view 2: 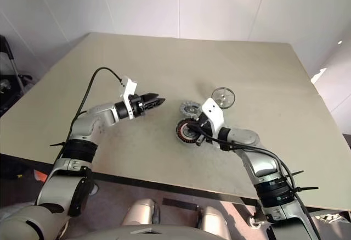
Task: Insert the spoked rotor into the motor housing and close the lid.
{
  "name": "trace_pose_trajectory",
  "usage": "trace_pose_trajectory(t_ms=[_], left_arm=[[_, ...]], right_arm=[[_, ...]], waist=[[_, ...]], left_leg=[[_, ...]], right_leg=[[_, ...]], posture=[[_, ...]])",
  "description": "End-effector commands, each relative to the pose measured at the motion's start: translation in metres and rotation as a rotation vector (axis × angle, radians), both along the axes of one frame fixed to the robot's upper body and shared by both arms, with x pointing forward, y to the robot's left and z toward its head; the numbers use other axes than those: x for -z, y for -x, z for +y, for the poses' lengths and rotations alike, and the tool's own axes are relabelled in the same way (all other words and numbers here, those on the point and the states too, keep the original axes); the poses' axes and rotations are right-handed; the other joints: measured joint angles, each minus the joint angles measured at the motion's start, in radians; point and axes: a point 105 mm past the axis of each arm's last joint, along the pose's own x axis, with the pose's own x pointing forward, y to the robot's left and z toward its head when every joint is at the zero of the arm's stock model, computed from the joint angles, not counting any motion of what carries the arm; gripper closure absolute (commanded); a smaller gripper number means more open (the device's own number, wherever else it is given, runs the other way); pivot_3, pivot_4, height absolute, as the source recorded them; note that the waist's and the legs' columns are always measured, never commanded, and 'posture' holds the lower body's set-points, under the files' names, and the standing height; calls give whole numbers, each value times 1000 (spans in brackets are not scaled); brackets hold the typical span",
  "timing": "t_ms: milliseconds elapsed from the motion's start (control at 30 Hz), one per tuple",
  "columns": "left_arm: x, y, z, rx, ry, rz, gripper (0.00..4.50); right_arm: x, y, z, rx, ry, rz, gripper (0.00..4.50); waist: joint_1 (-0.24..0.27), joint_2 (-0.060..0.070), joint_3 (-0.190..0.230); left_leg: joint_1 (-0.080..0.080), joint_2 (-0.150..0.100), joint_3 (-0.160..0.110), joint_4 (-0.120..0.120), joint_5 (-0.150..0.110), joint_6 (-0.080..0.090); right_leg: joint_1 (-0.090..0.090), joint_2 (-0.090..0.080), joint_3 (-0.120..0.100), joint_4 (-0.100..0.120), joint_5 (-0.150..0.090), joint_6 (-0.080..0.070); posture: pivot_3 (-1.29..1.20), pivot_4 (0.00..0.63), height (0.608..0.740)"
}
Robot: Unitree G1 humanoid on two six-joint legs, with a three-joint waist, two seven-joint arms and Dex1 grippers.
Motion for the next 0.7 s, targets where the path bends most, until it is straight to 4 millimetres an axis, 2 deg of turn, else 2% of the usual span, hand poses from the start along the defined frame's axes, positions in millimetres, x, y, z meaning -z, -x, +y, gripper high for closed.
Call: trace_pose_trajectory(t_ms=[33,367,700], left_arm=[[-10,-1,3,-14,-2,-46,1860],[-13,-5,13,-48,-9,-57,1860],[-12,-5,13,-49,-12,-55,1860]], right_arm=[[-5,-2,3,-14,-6,-31,4457],[9,2,-1,12,-2,7,4457],[-31,3,2,-23,-32,-106,4457]], waist=[[0,0,0],[0,0,0],[0,0,0]], left_leg=[[0,0,0,0,0,0],[2,0,0,0,0,0],[2,0,0,0,0,0]], right_leg=[[0,0,0,0,0,0],[1,0,0,0,0,0],[1,0,0,0,0,0]], posture=[[0,0,740],[0,0,740],[0,0,740]])
